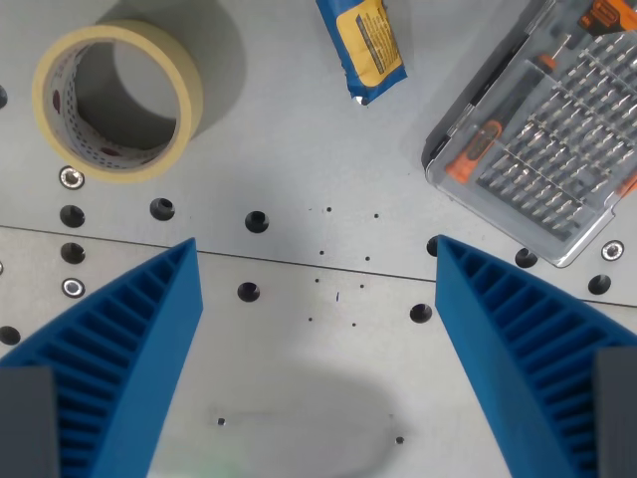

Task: Move above the blue bag

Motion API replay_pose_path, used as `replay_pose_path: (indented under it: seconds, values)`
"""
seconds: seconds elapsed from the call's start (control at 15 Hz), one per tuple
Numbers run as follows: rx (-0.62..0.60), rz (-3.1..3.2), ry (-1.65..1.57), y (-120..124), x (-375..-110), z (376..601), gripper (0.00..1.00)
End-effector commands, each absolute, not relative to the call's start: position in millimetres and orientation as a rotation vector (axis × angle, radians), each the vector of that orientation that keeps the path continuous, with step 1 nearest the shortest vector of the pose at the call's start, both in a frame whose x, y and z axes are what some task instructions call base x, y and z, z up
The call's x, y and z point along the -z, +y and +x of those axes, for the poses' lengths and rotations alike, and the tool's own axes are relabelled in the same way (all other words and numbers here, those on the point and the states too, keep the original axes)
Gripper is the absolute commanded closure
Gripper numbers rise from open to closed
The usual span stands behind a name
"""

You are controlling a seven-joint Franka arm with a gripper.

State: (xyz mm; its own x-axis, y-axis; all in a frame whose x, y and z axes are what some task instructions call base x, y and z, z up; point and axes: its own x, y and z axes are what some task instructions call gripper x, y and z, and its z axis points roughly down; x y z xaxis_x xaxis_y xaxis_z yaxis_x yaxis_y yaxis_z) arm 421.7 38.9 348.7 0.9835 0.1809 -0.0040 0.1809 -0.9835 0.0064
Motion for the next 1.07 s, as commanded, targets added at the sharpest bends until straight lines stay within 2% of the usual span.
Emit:
replay_pose_path:
  seconds: [0.07,0.6,1.07]
  values:
    - [-0.001,3.122,0.286,39,-350,421,0.00]
    - [0.001,3.118,0.321,39,-348,423,0.00]
    - [-0.015,3.102,0.424,39,-333,431,0.00]
